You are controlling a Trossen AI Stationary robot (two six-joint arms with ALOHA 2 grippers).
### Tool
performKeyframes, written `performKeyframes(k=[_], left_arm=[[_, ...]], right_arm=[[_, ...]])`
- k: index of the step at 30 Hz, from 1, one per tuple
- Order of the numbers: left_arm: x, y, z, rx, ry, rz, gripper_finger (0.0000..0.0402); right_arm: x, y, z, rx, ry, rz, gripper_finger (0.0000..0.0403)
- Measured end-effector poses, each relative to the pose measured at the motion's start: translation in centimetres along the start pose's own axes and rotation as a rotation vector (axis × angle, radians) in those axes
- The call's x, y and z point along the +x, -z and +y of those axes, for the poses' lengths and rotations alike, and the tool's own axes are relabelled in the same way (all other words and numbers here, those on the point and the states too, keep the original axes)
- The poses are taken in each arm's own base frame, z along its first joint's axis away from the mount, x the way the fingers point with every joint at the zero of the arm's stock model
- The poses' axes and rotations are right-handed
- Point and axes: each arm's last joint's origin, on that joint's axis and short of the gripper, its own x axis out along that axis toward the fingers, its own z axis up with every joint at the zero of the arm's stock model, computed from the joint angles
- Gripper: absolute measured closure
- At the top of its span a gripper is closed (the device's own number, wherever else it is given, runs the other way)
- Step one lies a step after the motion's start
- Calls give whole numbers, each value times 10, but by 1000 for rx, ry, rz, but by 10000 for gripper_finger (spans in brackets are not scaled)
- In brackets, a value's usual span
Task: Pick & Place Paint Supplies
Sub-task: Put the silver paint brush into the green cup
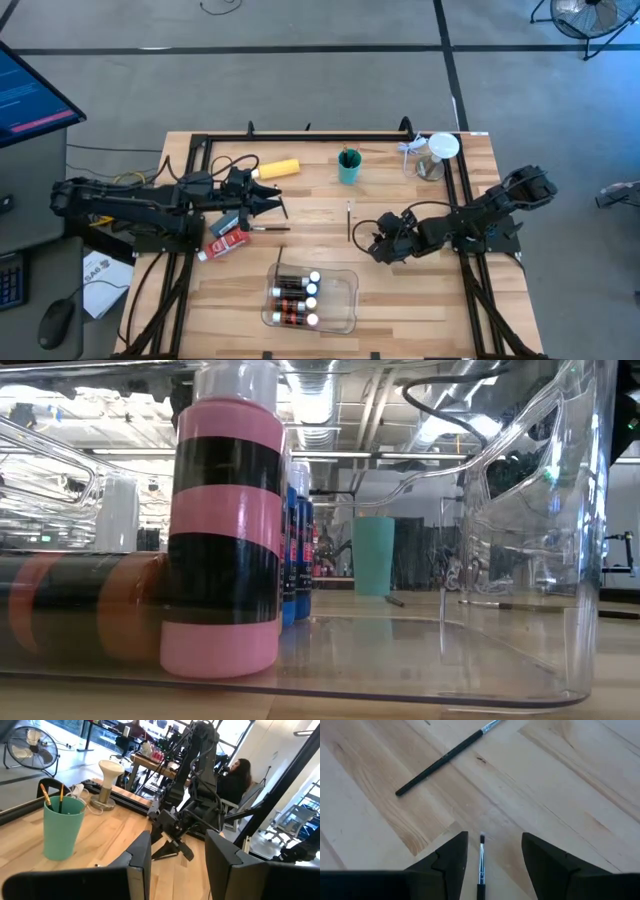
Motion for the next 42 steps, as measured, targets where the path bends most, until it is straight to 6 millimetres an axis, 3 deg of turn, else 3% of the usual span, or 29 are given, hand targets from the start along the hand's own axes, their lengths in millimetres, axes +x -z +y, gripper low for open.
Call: performKeyframes(k=[7, 16, 23, 28, 35, 42], left_arm=[[0, 0, 0, 2, -1, 1, 309], [0, 0, 0, -14, -1, 0, 309], [0, 0, 0, -41, -2, -1, 309], [0, -1, 0, -66, -17, -19, 309], [0, -4, -1, -95, -3, -49, 309], [0, -6, -2, -129, 4, -62, 309]], right_arm=[[1, 0, 0, -21, 5, -2, 224], [20, 11, 6, -54, 31, 21, 219], [24, 13, 9, -79, 24, 16, 220], [24, 14, 9, -97, 19, 48, 264], [25, 14, 6, -104, 21, 86, 383], [24, 9, 5, -68, 11, 106, 400]])
